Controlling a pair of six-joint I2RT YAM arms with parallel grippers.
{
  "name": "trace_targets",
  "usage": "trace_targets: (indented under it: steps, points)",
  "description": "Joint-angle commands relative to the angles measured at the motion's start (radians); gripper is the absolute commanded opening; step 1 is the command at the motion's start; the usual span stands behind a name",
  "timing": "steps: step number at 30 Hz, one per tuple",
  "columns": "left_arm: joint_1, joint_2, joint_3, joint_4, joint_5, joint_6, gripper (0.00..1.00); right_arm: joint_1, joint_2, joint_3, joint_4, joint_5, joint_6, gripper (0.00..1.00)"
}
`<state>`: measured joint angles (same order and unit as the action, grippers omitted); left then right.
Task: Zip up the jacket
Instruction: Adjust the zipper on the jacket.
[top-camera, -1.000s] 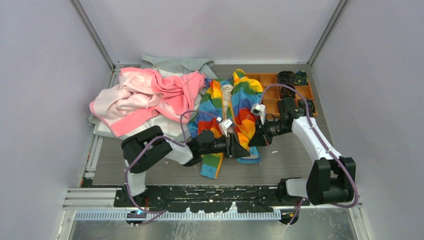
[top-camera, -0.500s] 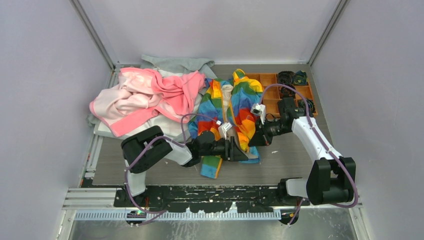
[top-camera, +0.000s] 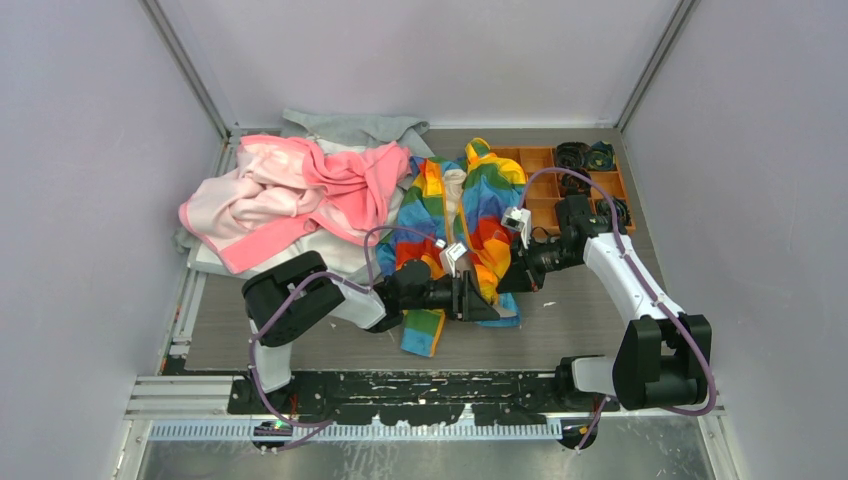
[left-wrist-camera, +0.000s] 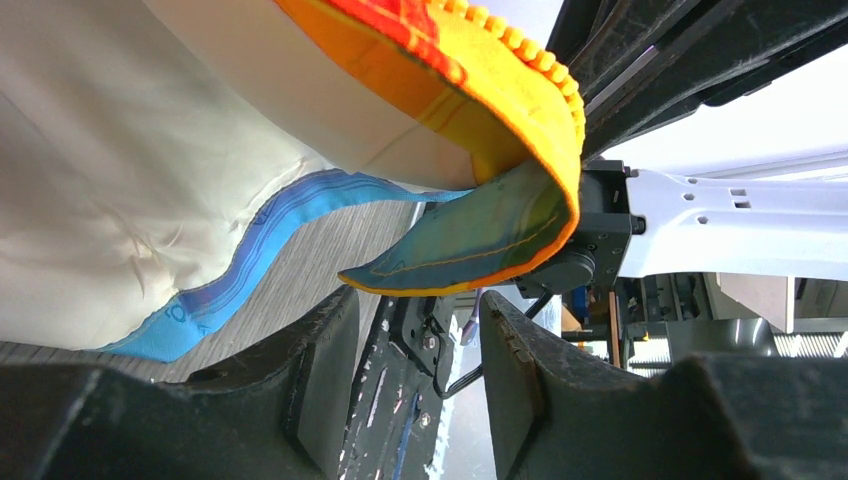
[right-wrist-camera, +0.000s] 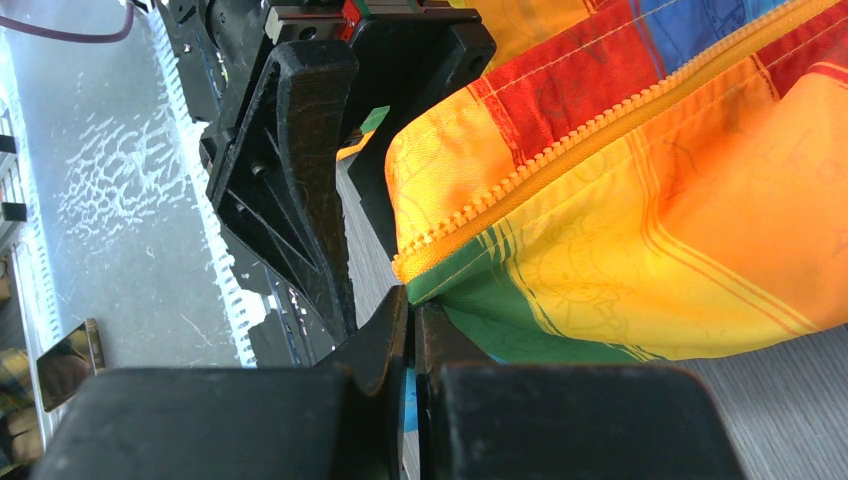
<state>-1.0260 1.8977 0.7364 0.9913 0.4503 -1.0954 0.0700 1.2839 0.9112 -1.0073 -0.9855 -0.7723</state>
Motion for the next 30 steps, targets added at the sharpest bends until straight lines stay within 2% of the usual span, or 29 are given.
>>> trace_targets:
  steps: [1, 11, 24, 30]
  points:
    - [0.003, -0.048, 0.029, 0.061, 0.014, -0.004, 0.48, 0.004, -0.003, 0.037, 0.006, -0.024, -0.001, 0.04]
    - [0.004, -0.049, 0.047, 0.087, 0.027, -0.023, 0.43, 0.003, -0.003, 0.037, 0.007, -0.022, -0.001, 0.03]
    - [0.012, -0.058, 0.038, 0.068, 0.006, -0.018, 0.41, 0.002, -0.003, 0.037, 0.006, -0.024, -0.001, 0.04]
    - [0.014, -0.055, 0.051, 0.065, 0.009, -0.02, 0.33, 0.003, -0.002, 0.037, 0.005, -0.024, -0.001, 0.03]
